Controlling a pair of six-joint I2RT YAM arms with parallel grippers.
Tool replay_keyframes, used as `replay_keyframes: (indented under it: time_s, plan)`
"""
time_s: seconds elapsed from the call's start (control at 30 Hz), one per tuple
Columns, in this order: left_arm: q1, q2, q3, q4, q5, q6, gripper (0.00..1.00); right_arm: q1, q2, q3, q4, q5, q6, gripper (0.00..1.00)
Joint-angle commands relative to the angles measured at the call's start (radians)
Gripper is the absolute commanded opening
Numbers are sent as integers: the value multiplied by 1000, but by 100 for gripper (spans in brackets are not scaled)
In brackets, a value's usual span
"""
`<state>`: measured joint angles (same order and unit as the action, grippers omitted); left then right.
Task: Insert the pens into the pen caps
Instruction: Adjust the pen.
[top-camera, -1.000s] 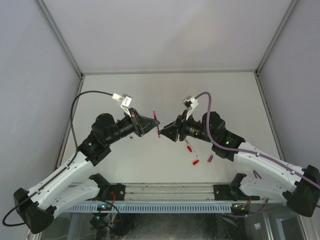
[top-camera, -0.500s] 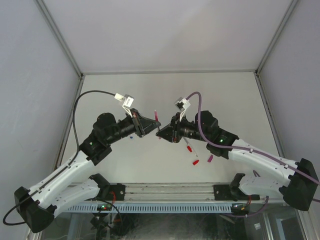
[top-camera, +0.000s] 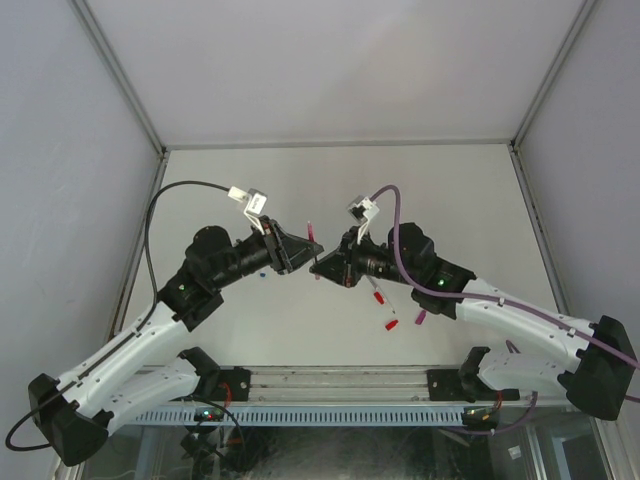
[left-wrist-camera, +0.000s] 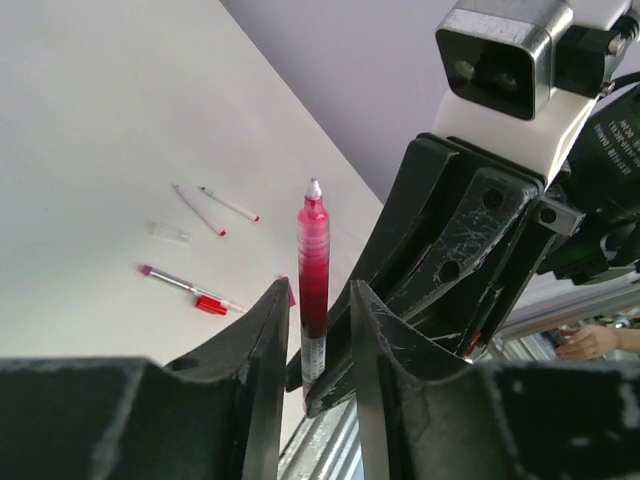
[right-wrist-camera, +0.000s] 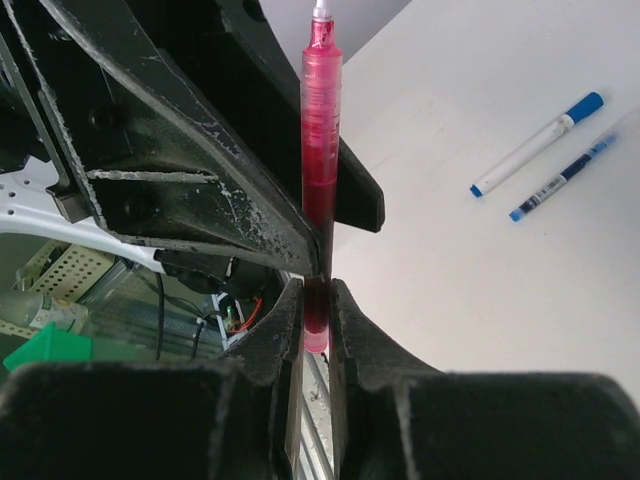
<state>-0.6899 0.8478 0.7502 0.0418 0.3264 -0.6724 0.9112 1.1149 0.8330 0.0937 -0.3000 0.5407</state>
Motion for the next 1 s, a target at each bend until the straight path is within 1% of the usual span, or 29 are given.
replay_keyframes:
  time_s: [0.0,0.07,0.17,0.4,0.57,0.67,0.8,0.83,0.97]
  plan:
    - [-2,-16,27,70,14,-29,38,11,-29,44,81,19,10,0]
    - [-2,-18,17,78,18,-34,40,11,-37,50,80,36,4,0]
    - [-2,-19,5,82,20,-37,41,9,-43,59,74,52,-12,0]
    - [-6,-12,-11,105,30,-48,37,8,-44,64,99,60,-11,0]
    - [-25,12,-9,114,33,-49,29,9,-48,63,109,79,-9,0]
    - [-33,18,-12,121,28,-48,16,9,-58,64,100,94,-11,0]
    - [-36,16,-9,112,20,-41,3,10,-65,63,89,112,-12,0]
    - [-37,14,-10,103,13,-39,1,10,-66,63,92,110,-12,0]
    - [-37,14,6,36,-32,-9,0,11,-63,63,90,112,-15,0]
